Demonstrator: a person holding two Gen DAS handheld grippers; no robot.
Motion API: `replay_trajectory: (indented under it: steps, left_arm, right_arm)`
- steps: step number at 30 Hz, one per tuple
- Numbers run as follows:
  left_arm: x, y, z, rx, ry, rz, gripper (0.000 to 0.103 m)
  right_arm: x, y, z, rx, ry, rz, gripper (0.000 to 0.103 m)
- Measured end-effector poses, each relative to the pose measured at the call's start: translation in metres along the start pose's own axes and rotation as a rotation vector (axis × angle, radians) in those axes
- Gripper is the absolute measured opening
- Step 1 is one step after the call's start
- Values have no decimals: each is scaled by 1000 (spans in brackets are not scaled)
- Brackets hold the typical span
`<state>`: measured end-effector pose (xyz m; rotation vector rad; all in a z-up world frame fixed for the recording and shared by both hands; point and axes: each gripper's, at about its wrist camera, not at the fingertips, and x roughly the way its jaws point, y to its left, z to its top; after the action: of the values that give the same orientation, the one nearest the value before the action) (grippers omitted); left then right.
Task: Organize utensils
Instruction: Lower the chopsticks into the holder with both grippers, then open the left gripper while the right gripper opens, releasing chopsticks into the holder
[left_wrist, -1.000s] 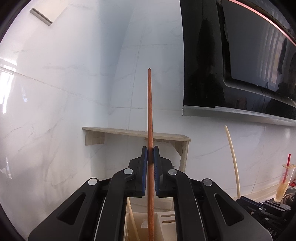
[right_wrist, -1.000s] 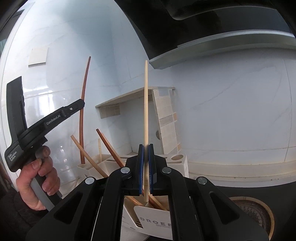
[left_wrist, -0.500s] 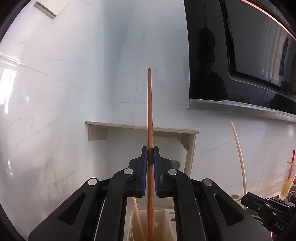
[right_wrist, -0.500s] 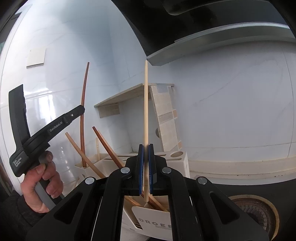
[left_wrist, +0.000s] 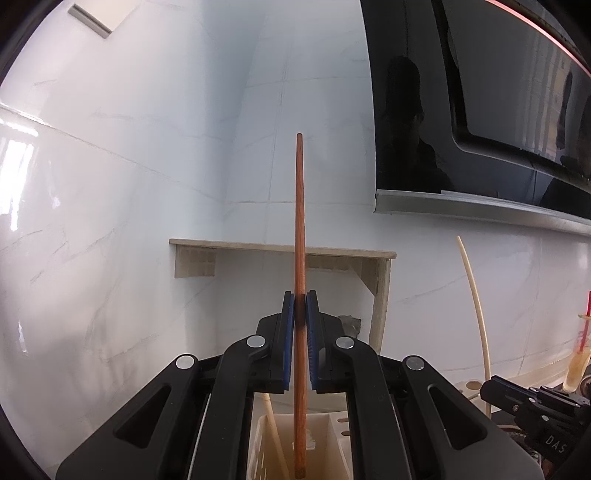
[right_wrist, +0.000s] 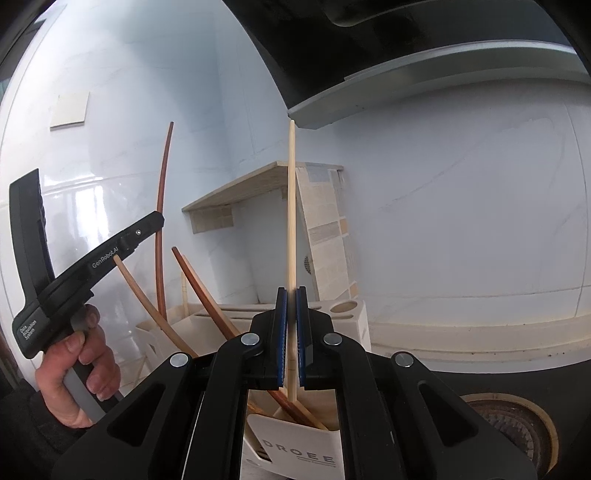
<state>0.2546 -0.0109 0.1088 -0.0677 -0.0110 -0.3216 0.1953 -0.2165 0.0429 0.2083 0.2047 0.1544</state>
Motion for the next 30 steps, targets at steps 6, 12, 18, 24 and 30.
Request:
replay_trajectory:
  steps: [6,12,18,24,30]
  left_arm:
    - [-1,-1,-3,-1,-11,2,6]
    - [-1,-2,-3,7,-12,3,6]
    - [-5,0,0,-1,-30,5,6]
    - [-8,-1,1,5,-36,8,6]
    - [-9,-2,2,0,-40,8,6]
  right_arm:
    - [1,-1,-5,4,6,-1,6]
    - [1,-2,-8,5,8,-4,6]
    - [-2,-3,-7,5,-4,-17,17]
    - [-7,-2,-8,8,-37,-30,46]
    - [-9,-5,-9,7,-38,-34,46]
